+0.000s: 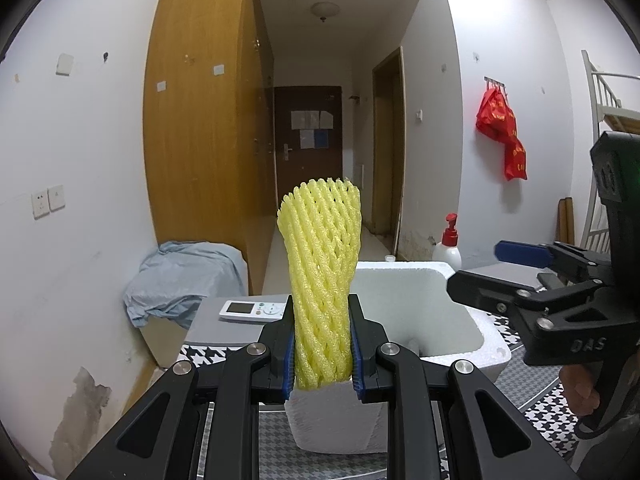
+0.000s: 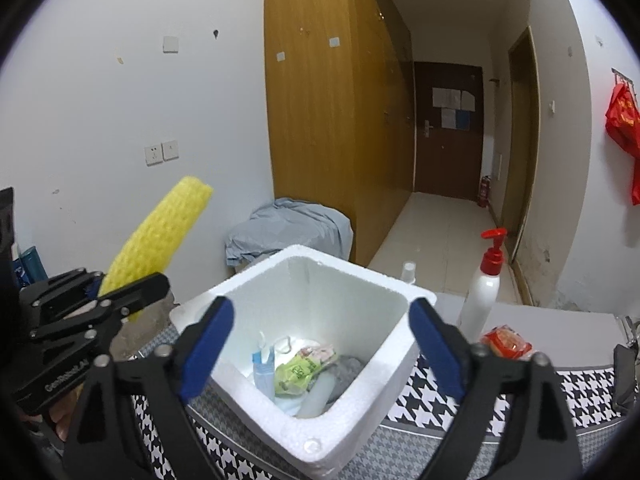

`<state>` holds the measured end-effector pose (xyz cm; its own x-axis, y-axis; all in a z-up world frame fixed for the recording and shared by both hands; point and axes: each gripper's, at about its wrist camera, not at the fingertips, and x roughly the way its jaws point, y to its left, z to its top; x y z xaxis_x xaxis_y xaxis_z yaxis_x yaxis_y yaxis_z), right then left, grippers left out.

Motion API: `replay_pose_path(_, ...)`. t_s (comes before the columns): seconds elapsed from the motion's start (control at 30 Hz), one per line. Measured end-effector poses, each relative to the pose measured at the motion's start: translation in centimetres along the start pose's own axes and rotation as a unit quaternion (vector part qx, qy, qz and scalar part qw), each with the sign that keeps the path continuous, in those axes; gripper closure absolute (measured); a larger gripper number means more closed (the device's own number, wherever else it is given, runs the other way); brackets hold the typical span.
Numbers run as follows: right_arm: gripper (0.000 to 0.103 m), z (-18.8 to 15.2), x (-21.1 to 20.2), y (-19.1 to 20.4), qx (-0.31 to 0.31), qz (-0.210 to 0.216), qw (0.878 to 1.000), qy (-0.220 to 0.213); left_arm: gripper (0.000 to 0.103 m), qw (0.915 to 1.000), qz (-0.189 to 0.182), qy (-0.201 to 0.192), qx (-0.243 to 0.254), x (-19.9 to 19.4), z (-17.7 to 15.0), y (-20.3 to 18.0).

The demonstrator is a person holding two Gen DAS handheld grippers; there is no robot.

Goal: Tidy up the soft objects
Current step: 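Lower the yellow mesh sleeve into the foam box and open the left gripper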

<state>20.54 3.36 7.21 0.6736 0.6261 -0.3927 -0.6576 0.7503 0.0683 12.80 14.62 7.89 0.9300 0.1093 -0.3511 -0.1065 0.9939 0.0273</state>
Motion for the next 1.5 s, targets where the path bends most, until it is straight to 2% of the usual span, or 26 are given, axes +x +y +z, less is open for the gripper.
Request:
replay_pose_path(0.77,0.004,-1.2,-3.3,-2.5,0.006,-0.039,0.999,-0.022,0.080,0.9995,-0.025,0.016,0.010,3.0,0.8,-1.6)
replay_pose_path(1.13,0.004,-2.0,-4.4,-4.6,0.036,-0.047,0.998,-0.022,0.080,0.9991,-0.029,0.025,0.018,4.2,1.0,-1.9)
replay_pose_path(1.5,0.004,-3.1,-5.5,-6.0,0.039,-0.064,0.997,-0.023,0.080,0.9985,-0.032,0.041,0.017,5.9,1.1,-1.9)
